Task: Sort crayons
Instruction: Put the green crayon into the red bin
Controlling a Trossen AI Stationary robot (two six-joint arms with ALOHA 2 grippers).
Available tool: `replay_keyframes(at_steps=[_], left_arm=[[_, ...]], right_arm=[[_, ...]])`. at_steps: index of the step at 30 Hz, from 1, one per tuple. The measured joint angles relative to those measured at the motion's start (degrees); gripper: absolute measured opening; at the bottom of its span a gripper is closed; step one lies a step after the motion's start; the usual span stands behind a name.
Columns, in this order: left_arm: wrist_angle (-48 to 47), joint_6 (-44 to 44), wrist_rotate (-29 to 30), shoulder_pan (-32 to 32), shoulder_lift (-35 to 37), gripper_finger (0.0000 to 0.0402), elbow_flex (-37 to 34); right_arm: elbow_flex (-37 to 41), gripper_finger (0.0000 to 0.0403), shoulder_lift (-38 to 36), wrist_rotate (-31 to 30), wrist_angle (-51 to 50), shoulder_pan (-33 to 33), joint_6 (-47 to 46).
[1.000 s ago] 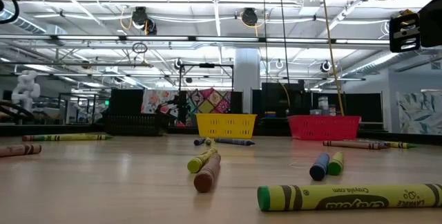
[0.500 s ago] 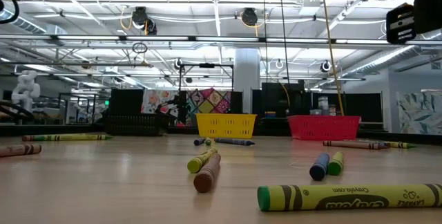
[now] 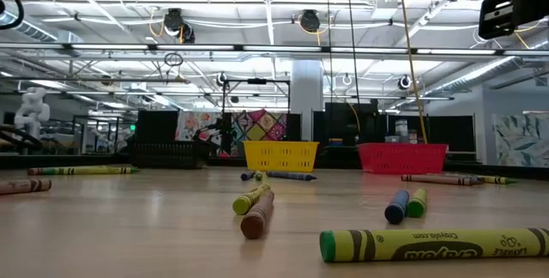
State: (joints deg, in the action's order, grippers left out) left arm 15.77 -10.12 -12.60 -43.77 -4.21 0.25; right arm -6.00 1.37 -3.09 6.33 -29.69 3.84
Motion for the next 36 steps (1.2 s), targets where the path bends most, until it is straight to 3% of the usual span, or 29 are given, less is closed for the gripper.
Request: replay_keyframes(at_steps=[4, 6, 12, 20, 23, 29, 36], left_arm=[[0.04, -4.61, -0.02, 0.0, 0.0, 0.0008, 0.0], [0.58, -5.77, 2.78, -0.03, 0.0, 0.0008, 0.01], [2.33, 2.73, 26.19, 0.0, 0.0, 0.0008, 0.0], [4.0, 7.92, 54.43, 0.0, 0.01, 0.0008, 0.07], [3.91, 4.88, 53.88, 0.02, 0.0, 0.0008, 0.13], [3.87, 0.34, 39.89, -0.02, 0.01, 0.0008, 0.15], [5.11, 0.7, 39.21, -0.02, 0.0, 0.0008, 0.17]], right_arm=[[0.0, 0.0098, 0.02, 0.09, 2.88, 0.0, -0.13], [-0.01, 0.0098, 0.02, 0.09, 5.27, 0.0, -0.13], [-0.04, 0.0098, 0.11, -0.63, 7.2, 0.0, -0.15], [-0.04, 0.0098, 2.37, -18.2, 6.39, 0.02, -4.72], [-0.04, 0.0098, 3.21, -20.99, 5.28, 0.02, -8.26], [-0.04, 0.0098, 4.76, -20.93, 4.92, 0.02, -14.56], [-0.04, 0.0098, 5.48, -21.07, 5.73, 0.02, -15.18]])
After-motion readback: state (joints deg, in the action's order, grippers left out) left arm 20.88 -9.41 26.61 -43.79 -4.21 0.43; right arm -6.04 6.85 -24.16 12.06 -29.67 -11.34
